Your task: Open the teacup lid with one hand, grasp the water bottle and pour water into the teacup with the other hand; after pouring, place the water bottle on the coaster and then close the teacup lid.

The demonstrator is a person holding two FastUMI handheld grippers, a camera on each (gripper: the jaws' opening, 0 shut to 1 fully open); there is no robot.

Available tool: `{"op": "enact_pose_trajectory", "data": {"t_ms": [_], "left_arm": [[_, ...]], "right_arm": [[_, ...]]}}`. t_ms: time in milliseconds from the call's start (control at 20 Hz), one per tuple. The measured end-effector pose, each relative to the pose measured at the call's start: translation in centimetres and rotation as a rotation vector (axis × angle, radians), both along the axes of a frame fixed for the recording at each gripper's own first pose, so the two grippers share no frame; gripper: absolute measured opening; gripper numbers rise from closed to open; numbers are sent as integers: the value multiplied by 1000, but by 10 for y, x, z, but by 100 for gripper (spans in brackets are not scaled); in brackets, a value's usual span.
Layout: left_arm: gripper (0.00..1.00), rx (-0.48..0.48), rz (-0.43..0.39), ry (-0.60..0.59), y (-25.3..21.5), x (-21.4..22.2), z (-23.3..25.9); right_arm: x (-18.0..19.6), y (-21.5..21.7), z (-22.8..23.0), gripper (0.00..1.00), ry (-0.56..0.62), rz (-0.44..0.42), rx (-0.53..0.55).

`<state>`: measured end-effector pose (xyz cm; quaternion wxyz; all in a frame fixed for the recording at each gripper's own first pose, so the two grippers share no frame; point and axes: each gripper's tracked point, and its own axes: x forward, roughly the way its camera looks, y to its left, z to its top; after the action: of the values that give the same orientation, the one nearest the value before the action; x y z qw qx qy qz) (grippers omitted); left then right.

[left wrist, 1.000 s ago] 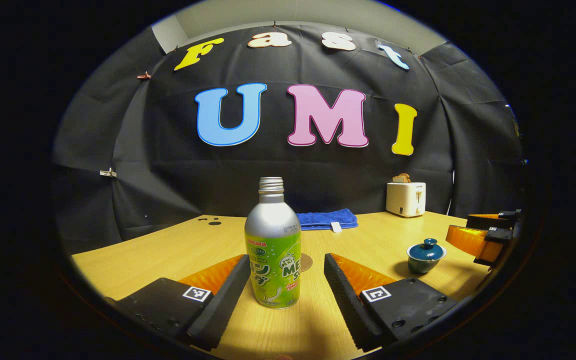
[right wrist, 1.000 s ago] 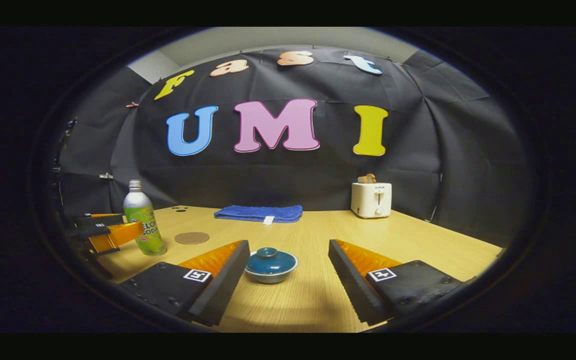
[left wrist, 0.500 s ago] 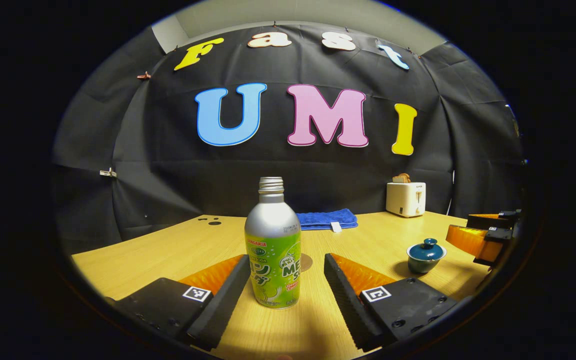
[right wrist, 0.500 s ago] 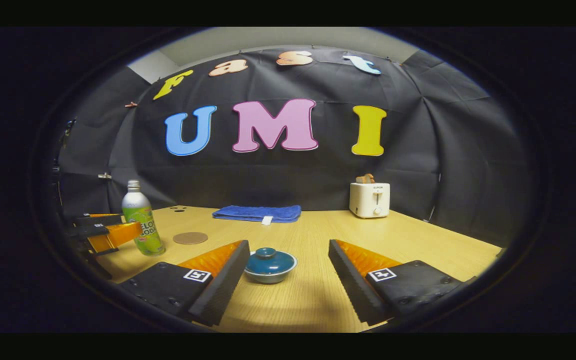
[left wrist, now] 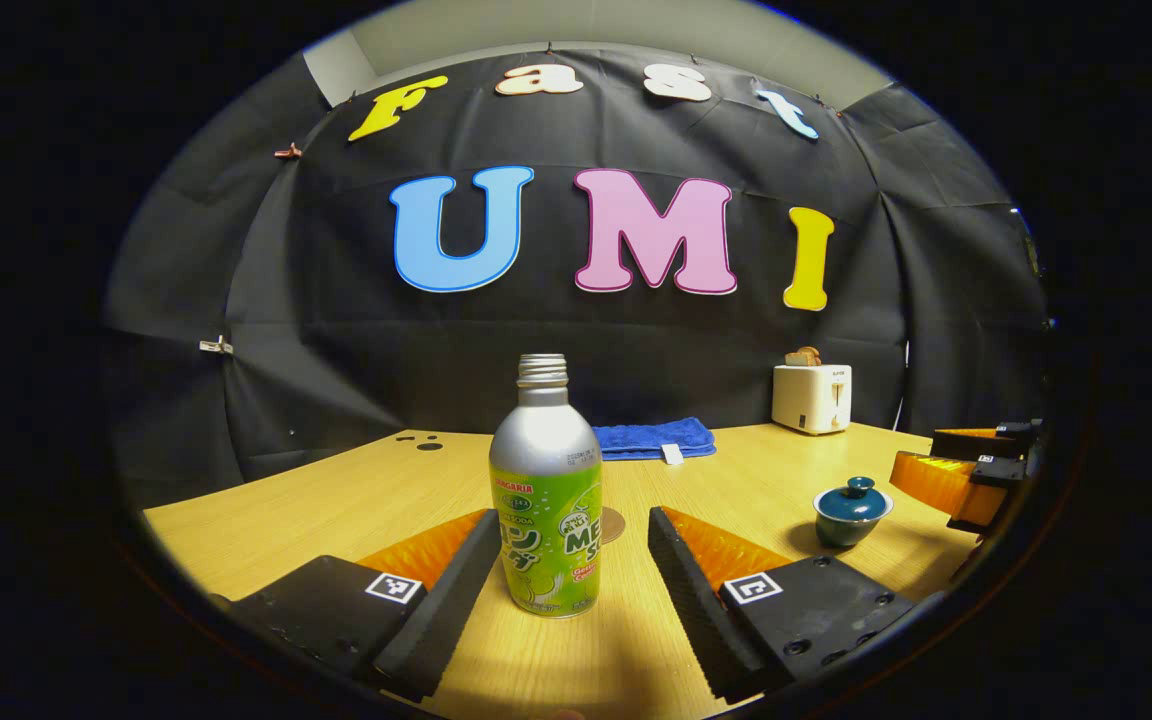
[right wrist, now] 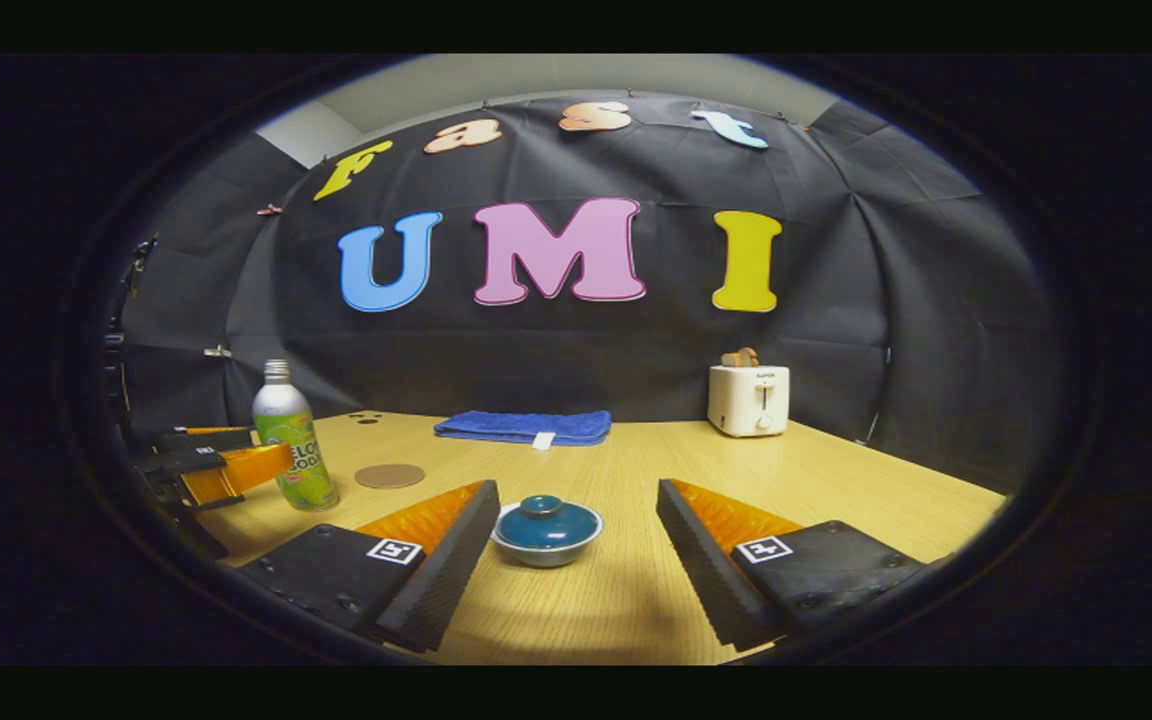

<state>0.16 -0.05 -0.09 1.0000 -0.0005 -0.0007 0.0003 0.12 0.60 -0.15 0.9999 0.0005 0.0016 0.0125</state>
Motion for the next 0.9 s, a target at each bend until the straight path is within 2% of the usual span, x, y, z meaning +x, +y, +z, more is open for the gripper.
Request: {"op": "enact_pose_trajectory", "data": {"t_ms": [150,350,550,750,800,900], "left_arm": [[94,1,-12,-1,-3,-2,0],[94,0,-8,-4,1,-5,0],[94,0,-7,-4,2,-5,0],[94,1,-8,-3,1,-5,1],[94,0,-8,-2,1,-5,1],[94,0,-7,-1,1,-5,0]], "right_arm": [[9,6,-13,98,69,25,-21],[25,16,-9,98,67,39,-107],[46,24,-24,95,140,31,-149],[61,26,-37,79,211,25,-157],[62,26,-40,72,229,27,-157],[63,27,-42,65,248,29,-149]]}}
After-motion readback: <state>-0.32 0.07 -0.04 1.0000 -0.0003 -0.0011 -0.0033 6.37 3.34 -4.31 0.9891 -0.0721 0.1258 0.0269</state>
